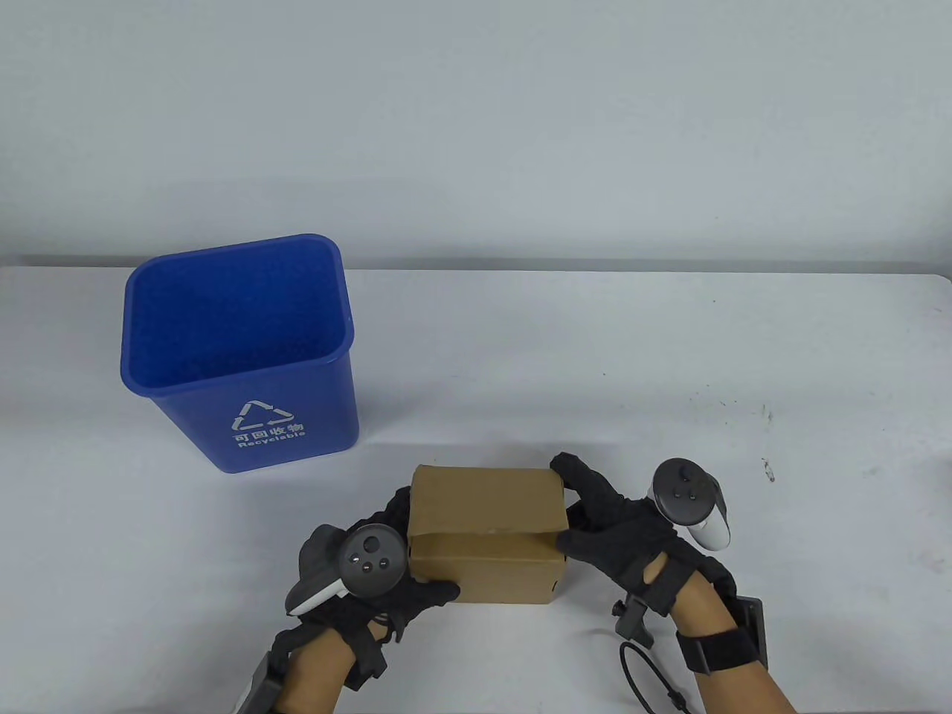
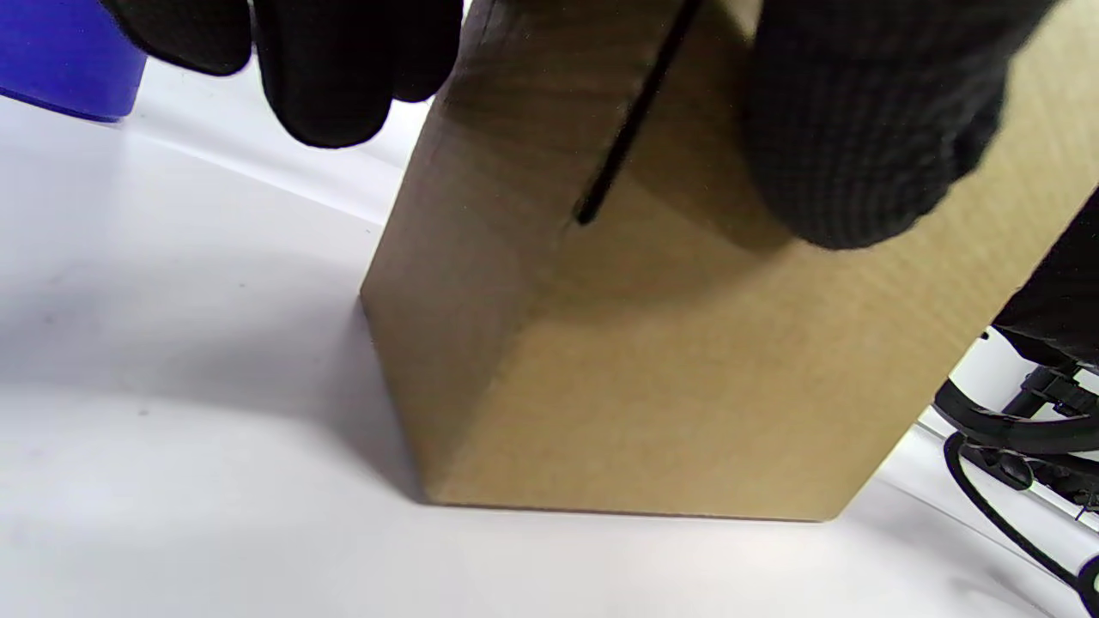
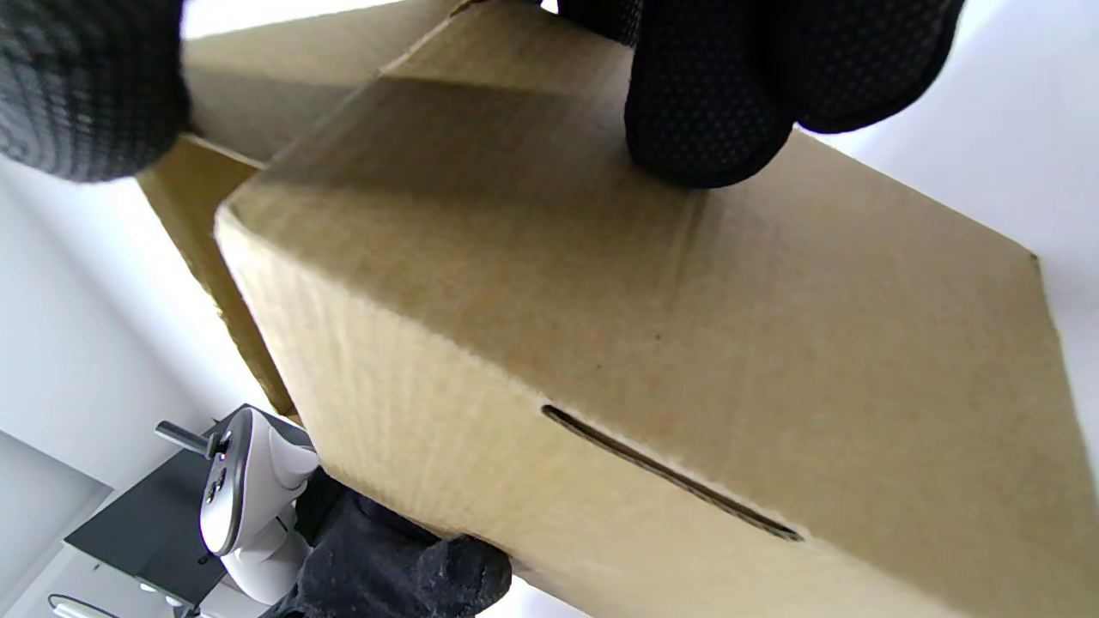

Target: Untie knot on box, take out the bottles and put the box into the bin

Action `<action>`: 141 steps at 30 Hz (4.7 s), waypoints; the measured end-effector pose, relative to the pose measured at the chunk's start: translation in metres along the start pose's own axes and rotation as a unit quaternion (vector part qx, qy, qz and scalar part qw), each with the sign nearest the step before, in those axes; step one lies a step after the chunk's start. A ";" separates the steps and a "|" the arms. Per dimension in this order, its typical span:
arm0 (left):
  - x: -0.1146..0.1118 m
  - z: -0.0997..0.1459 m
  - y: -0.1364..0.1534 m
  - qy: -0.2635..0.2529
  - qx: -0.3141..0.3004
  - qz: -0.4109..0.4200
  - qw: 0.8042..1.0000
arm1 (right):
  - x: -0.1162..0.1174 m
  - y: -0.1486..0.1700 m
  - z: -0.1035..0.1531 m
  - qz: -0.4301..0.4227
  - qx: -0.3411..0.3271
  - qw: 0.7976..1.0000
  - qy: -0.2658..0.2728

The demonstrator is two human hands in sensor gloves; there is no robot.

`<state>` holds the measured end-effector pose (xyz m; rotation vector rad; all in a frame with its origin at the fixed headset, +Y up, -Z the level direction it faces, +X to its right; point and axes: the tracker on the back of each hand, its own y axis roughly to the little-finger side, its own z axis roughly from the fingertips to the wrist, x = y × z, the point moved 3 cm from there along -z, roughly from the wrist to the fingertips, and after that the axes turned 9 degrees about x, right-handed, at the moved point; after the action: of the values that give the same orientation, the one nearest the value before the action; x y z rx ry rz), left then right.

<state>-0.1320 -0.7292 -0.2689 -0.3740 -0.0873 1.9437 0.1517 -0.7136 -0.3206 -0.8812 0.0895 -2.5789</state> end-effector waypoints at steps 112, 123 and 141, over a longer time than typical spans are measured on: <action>0.005 -0.007 0.027 0.084 -0.102 0.296 0.946 | 0.028 0.015 0.008 0.043 0.085 0.990 -0.101; 0.000 -0.007 0.032 0.102 -0.042 0.280 0.954 | 0.037 0.032 0.000 0.104 0.115 0.984 -0.089; 0.004 -0.006 0.039 0.087 -0.032 0.340 0.936 | 0.033 0.028 0.001 0.070 0.104 0.991 -0.045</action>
<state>-0.1660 -0.7420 -0.2840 -0.6850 0.1108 2.5806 0.1388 -0.7527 -0.3067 -0.8774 -0.1368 -2.3633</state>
